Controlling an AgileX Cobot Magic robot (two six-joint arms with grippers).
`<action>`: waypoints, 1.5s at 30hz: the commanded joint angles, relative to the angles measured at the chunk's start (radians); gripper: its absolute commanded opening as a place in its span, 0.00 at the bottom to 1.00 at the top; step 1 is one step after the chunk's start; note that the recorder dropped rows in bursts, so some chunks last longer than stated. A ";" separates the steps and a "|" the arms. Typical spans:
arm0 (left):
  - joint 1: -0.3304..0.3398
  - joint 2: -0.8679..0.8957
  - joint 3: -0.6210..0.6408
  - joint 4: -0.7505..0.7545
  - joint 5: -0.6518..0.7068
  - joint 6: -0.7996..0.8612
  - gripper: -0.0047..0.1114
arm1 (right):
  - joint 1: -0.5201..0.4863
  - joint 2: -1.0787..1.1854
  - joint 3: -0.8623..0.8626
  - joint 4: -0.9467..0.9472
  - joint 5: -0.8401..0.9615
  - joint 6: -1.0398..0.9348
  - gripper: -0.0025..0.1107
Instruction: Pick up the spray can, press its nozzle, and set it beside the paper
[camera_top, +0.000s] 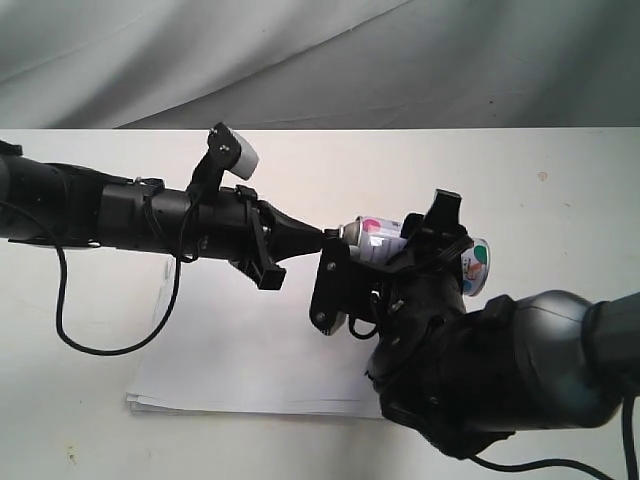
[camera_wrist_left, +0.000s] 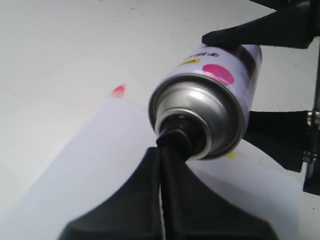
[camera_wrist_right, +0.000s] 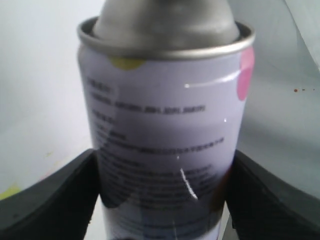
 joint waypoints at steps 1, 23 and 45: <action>-0.021 0.036 -0.003 0.007 0.035 0.006 0.04 | 0.007 -0.011 -0.012 -0.101 -0.015 0.007 0.02; -0.021 0.038 -0.014 0.002 0.108 0.006 0.04 | 0.007 -0.011 -0.012 -0.101 -0.041 0.007 0.02; 0.200 -0.146 0.177 0.084 0.257 0.006 0.04 | 0.007 -0.011 -0.012 -0.101 -0.038 0.005 0.02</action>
